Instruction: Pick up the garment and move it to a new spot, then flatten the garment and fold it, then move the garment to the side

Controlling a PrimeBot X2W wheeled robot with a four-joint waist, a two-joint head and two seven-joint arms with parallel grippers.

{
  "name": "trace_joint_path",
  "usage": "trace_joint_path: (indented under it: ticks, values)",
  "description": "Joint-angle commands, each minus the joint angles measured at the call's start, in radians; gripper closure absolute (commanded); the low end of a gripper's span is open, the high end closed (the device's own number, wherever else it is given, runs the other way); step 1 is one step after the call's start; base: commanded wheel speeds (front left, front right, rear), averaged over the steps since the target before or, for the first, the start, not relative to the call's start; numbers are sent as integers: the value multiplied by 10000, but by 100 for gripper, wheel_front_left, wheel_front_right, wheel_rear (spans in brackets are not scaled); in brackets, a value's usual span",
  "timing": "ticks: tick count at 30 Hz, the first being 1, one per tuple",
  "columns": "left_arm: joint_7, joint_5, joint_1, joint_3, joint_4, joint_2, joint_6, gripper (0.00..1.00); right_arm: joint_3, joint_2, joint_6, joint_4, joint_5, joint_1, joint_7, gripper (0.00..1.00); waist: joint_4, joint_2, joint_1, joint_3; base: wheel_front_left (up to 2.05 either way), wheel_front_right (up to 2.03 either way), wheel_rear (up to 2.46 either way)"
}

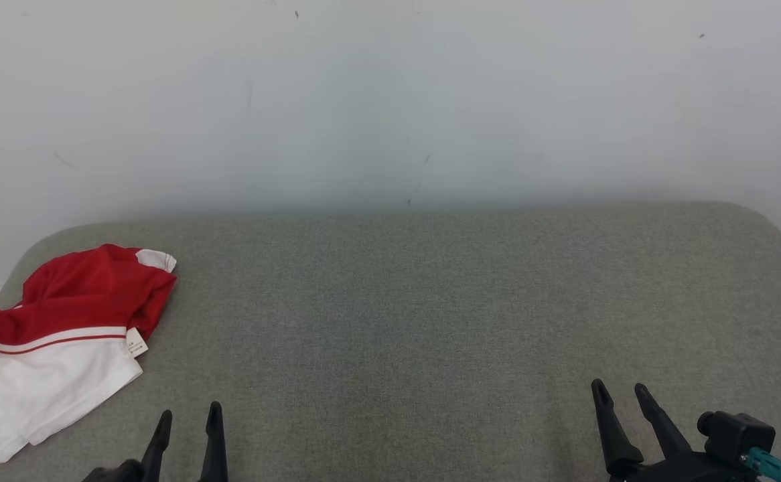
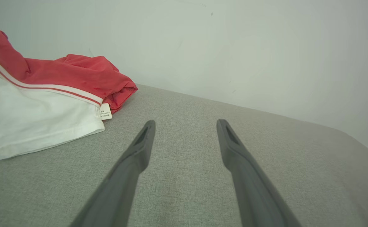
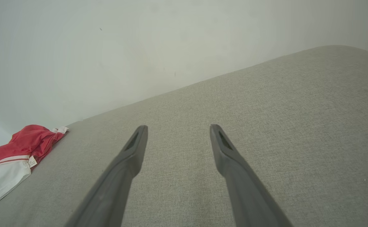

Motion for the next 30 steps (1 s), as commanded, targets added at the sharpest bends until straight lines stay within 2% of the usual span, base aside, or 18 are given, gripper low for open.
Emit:
trace_joint_path:
  ticks: [1, 20, 30]
  values:
    - [-86, 232, 52, -13, -19, 44, -4, 0, -28, -8, -15, -100, -241, 37, 25, 0, -3, 0, 0, -10, 0, 0, 0]
    - [-472, 1614, -69, -88, 245, 97, -90, 0, -156, -100, -18, -499, -1979, 414, 75, 0, 18, 0, 0, -193, 0, 0, 0]
    - [-640, 1987, 0, -22, 251, 7, -109, 0, -124, -116, -20, -603, -2623, 492, 127, 0, -5, 0, 0, -266, 0, 0, 0]
